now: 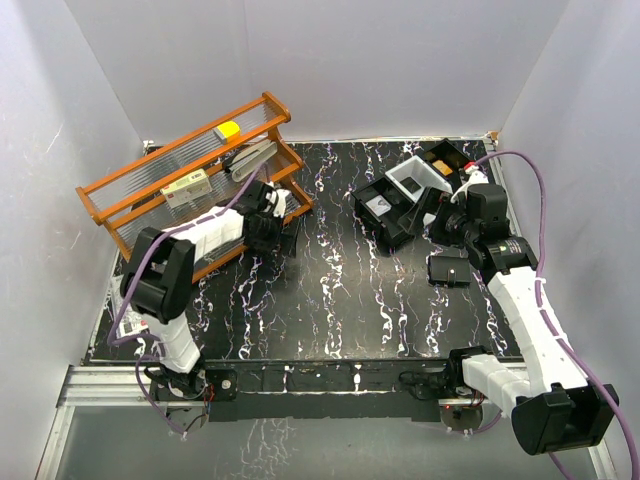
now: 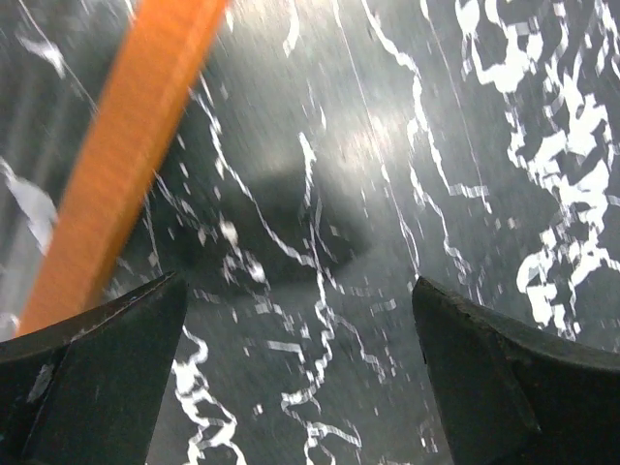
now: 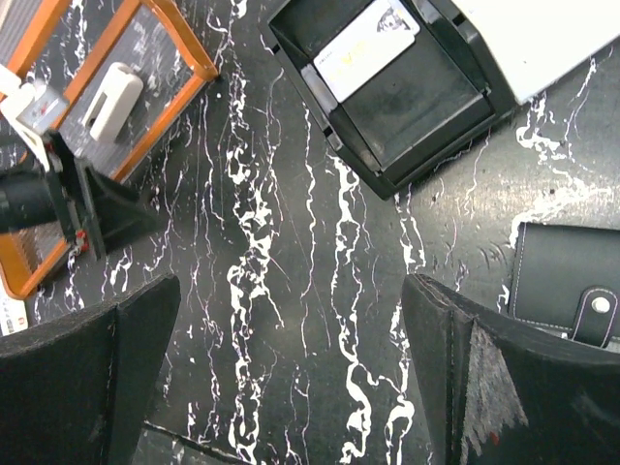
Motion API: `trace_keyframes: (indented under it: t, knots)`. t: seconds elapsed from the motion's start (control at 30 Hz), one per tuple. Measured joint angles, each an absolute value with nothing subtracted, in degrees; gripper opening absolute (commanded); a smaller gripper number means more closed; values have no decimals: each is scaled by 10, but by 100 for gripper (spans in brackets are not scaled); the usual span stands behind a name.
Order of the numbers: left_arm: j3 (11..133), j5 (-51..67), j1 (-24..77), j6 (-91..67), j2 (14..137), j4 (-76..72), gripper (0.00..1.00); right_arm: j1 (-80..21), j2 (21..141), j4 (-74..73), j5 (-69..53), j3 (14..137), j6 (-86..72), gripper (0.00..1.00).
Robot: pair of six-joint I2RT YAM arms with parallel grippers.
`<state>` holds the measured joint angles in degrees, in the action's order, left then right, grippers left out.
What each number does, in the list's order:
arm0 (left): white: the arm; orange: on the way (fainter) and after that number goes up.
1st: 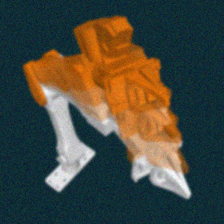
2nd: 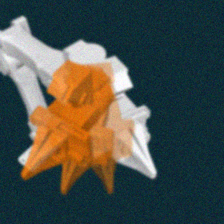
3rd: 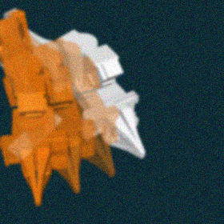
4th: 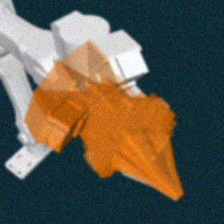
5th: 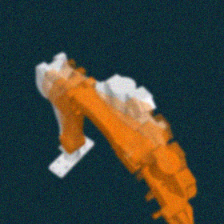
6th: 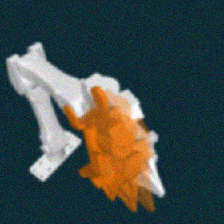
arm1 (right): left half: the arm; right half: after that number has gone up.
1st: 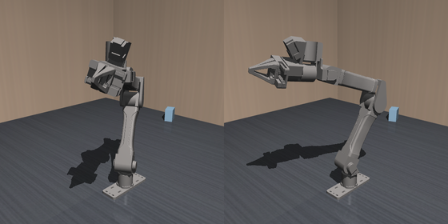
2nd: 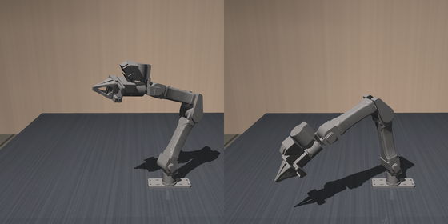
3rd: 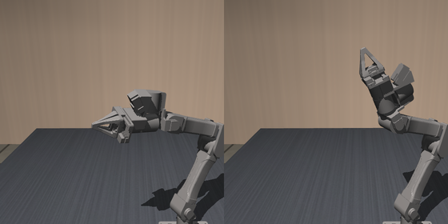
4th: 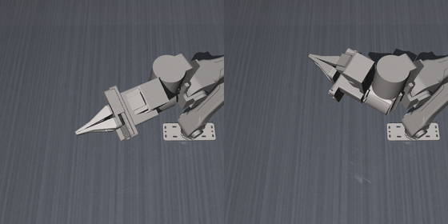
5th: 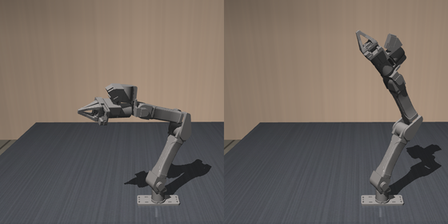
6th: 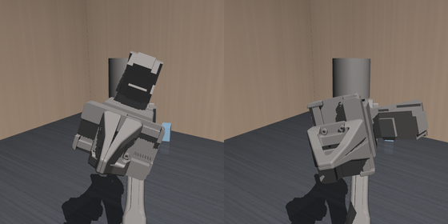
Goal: Take the credit cards out of the card holder
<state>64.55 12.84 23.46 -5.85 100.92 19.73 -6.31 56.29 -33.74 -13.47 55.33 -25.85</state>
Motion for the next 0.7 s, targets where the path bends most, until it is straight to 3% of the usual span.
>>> trace_keyframes:
  t: [0.47,0.7]
  knots:
    - [820,58,226,-80,1164,185,99,-63,569,-365,-129,552,-258,98]
    - [837,45,188,-100,1176,184,99,-63,579,-380,-121,545,-256,98]
